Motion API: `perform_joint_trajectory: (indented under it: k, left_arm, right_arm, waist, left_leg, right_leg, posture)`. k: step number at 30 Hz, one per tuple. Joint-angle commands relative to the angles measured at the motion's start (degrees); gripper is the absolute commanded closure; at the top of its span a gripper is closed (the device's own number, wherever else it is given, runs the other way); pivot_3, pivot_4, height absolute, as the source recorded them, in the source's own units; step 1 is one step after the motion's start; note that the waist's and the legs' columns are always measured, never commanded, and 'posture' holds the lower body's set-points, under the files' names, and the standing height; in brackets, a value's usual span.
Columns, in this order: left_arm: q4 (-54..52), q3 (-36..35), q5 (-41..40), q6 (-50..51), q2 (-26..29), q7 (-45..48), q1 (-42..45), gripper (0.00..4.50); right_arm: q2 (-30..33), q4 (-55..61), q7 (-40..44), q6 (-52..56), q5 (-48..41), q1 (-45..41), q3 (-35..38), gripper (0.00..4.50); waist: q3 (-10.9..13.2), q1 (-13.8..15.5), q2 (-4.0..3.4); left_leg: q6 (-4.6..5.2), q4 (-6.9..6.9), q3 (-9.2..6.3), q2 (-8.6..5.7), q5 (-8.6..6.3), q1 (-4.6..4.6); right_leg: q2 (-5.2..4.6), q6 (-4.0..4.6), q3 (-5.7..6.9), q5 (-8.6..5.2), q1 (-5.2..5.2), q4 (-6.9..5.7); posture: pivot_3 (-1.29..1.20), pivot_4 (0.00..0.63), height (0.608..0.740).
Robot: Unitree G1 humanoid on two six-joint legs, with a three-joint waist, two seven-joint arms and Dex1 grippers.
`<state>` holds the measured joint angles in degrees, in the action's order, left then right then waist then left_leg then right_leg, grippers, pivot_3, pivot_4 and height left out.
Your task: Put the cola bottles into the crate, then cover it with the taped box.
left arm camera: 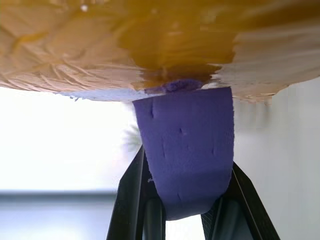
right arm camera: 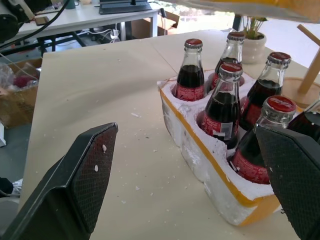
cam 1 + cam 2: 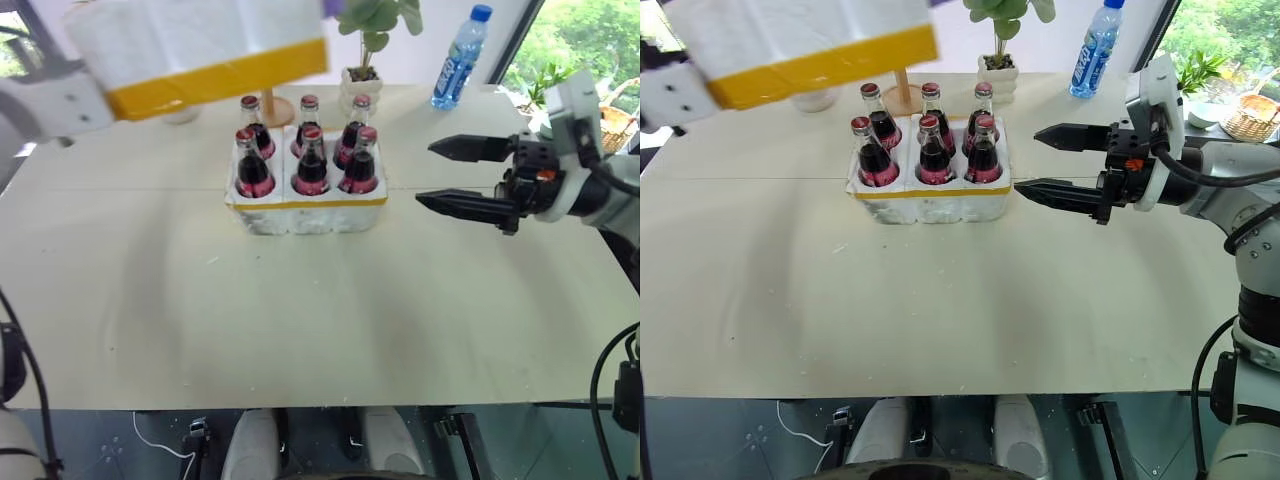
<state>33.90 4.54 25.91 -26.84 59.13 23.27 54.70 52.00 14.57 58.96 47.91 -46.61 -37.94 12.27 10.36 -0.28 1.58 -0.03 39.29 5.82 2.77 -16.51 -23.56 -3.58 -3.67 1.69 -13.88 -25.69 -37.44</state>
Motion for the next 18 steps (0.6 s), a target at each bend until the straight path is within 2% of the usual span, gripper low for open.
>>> perform_joint_trajectory:
  k: [1,4,9,14,18]
  left_arm:
    - [-4.90,-0.63,2.01,1.32,-2.15,-5.37,0.77,4.20]
    - [-7.00,0.12,2.84,2.22,-4.84,-6.66,0.59,4.20]
    - [-9.16,3.29,8.16,1.30,-5.57,-8.42,-0.53,4.20]
    - [-9.52,7.24,16.21,-0.06,-4.08,-11.50,-0.89,4.20]
    - [-9.69,8.28,19.00,-0.44,-3.68,-12.25,-1.61,4.20]
  right_arm:
    - [0.29,2.43,-1.06,-0.26,-1.88,0.94,3.19,0.00]
    - [0.45,3.46,-2.03,-0.13,-2.64,2.10,3.61,0.00]
    - [0.64,4.32,-3.30,0.34,-3.68,2.74,4.05,0.00]
    - [0.57,4.44,-4.27,0.36,-4.02,2.73,3.93,0.00]
    - [0.17,4.73,-5.11,0.26,-4.39,2.66,3.45,0.00]
  waist:
    - [-0.01,0.00,0.01]
    - [0.00,-0.27,0.01]
    - [-0.01,-0.41,0.00]
    - [-0.01,-0.24,0.00]
    - [-0.01,-0.23,0.00]
  left_leg:
    - [0.00,0.01,0.00,0.00,0.00,0.00]
    - [0.00,0.01,-0.01,-0.01,0.00,0.01]
    - [0.00,0.00,0.00,0.01,0.00,0.06]
    - [0.00,0.00,0.00,0.00,0.01,0.07]
    - [0.00,0.00,-0.01,0.00,0.01,0.06]
  right_leg:
    - [0.00,-0.01,0.00,0.01,0.01,0.02]
    - [0.03,-0.02,0.00,0.01,0.03,0.04]
    - [0.11,-0.01,-0.03,0.01,0.03,0.03]
    - [0.08,-0.02,-0.03,0.01,0.05,0.03]
    - [0.08,-0.02,-0.02,0.01,0.06,0.04]
  posture:
    - [0.00,0.150,0.740]
    - [0.00,0.150,0.740]
    - [0.00,0.150,0.740]
    - [0.00,0.150,0.740]
    - [0.00,0.150,0.740]
